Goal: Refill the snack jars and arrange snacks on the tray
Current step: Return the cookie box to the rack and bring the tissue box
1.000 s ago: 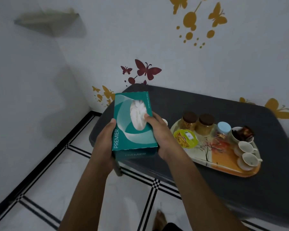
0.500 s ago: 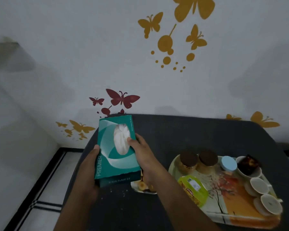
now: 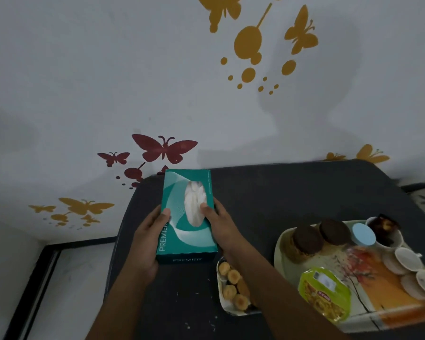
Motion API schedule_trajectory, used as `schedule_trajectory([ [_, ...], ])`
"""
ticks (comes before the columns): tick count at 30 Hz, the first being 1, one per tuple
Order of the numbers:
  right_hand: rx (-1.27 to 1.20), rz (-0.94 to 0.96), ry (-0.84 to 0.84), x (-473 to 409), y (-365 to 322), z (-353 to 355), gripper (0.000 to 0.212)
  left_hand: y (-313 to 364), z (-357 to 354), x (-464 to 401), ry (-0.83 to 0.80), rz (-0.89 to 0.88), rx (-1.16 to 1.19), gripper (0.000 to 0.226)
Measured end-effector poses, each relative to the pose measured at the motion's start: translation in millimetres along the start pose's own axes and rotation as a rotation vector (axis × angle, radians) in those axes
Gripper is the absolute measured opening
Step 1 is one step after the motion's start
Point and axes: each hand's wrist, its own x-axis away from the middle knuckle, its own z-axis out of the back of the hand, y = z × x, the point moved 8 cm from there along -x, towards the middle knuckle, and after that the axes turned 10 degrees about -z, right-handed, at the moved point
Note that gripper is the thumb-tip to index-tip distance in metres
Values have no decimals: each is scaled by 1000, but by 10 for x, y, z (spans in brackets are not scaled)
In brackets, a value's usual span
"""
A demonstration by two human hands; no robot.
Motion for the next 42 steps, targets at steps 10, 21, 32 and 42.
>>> schedule_trajectory([
  [10,192,15,17,-772,278,-375,50,-507,525,-733,19,64,-157,24],
  [21,353,86,155,-1548,430,-554,56,-789,765,-1417,41,-78,-373,53],
  [32,385,131,136,-1865,612,-596,48,-990,1029,-1684,137,-156,-608,47],
  [42,841,145,323,-1234,377,31,54,-392,607,-1037,366,-451,-840,49],
])
